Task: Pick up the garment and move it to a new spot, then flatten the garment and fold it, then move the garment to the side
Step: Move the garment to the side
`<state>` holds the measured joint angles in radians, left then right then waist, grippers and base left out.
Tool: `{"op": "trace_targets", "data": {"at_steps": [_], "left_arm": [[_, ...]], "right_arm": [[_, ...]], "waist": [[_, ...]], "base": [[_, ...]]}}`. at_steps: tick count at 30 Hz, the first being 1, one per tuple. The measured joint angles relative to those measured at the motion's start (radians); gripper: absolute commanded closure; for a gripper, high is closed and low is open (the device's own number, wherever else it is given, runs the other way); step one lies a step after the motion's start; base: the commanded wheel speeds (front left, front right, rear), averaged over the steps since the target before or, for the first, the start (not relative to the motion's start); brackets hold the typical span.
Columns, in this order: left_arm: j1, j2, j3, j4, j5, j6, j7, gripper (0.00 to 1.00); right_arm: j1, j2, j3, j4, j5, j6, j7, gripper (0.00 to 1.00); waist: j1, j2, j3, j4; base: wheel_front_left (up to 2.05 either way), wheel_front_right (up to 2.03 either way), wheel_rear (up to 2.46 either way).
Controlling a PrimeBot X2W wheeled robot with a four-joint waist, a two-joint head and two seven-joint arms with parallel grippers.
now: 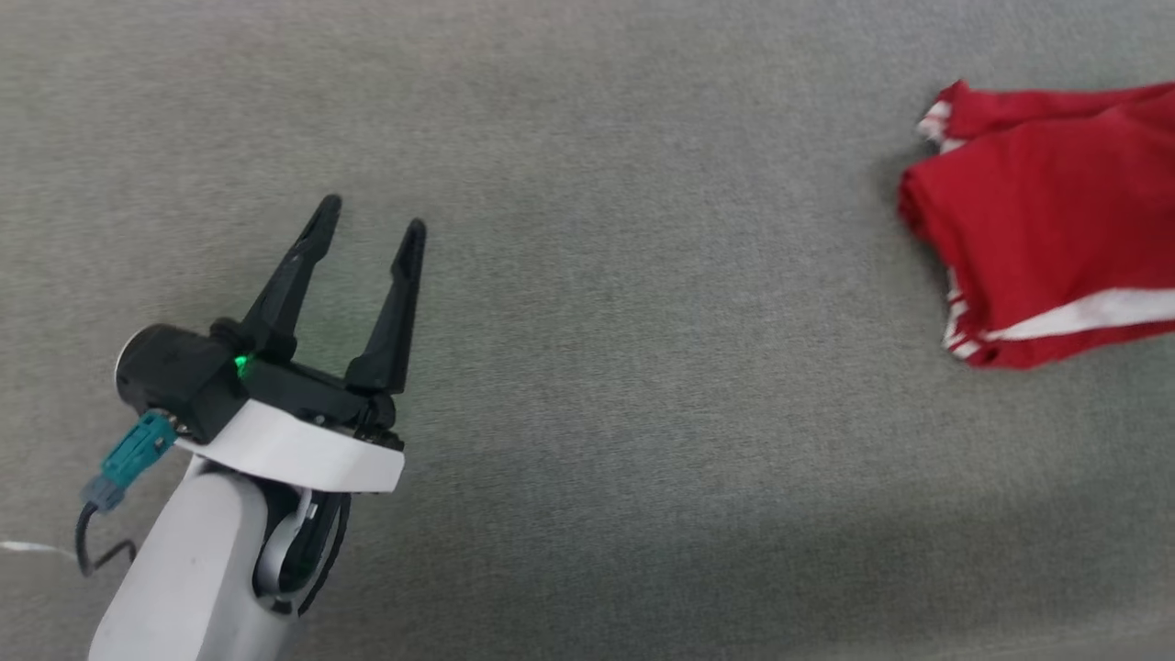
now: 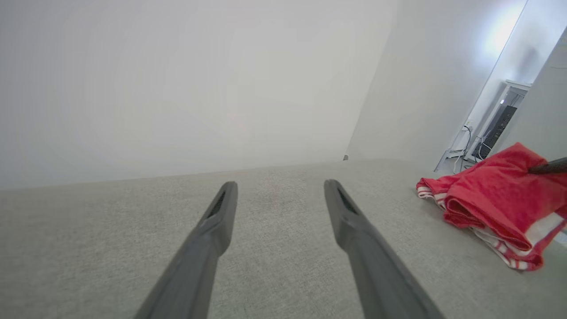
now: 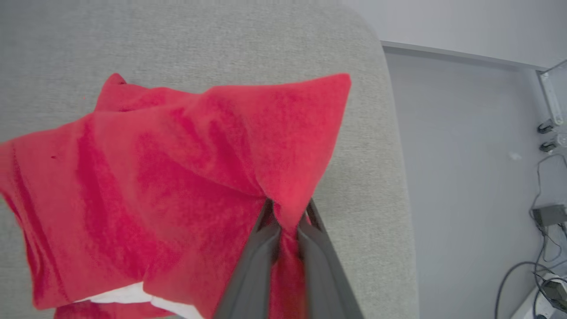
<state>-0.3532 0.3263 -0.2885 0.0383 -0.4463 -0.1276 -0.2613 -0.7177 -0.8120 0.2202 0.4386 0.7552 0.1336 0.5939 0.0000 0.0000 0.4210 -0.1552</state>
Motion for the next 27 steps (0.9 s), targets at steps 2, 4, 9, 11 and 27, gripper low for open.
{"op": "trace_targets", "data": {"at_steps": [2,4,9,11,27], "left_arm": [[-0.02,0.009,-0.02,0.001,0.0,0.0,0.0,0.0],[-0.041,0.018,-0.038,0.001,0.0,0.0,0.0,0.0],[-0.086,0.033,-0.08,0.002,-0.003,0.0,0.0,0.0],[-0.099,0.035,-0.092,0.001,-0.003,0.0,0.0,0.0],[-0.168,0.062,-0.162,0.002,-0.021,0.0,0.0,0.0]], "right_arm": [[-0.02,-0.012,-0.001,0.023,-0.017,0.0,-0.036,1.0],[-0.039,-0.021,-0.003,0.05,-0.036,0.0,-0.069,1.0],[-0.09,-0.044,0.005,0.118,-0.096,0.0,-0.152,1.0],[-0.11,-0.054,0.006,0.152,-0.125,0.0,-0.18,1.0],[-0.22,0.001,0.052,0.384,-0.319,0.0,-0.347,1.0]], "waist": [[0.0,0.0,0.014,-0.014],[0.0,0.0,0.027,-0.026],[0.0,0.0,0.059,-0.048],[0.0,0.0,0.073,-0.053],[0.0,0.0,0.138,-0.043]], "base": [[0.0,0.0,0.0],[0.0,0.0,0.0],[0.0,0.0,0.0],[0.0,0.0,0.0],[0.0,0.0,0.0]]}}
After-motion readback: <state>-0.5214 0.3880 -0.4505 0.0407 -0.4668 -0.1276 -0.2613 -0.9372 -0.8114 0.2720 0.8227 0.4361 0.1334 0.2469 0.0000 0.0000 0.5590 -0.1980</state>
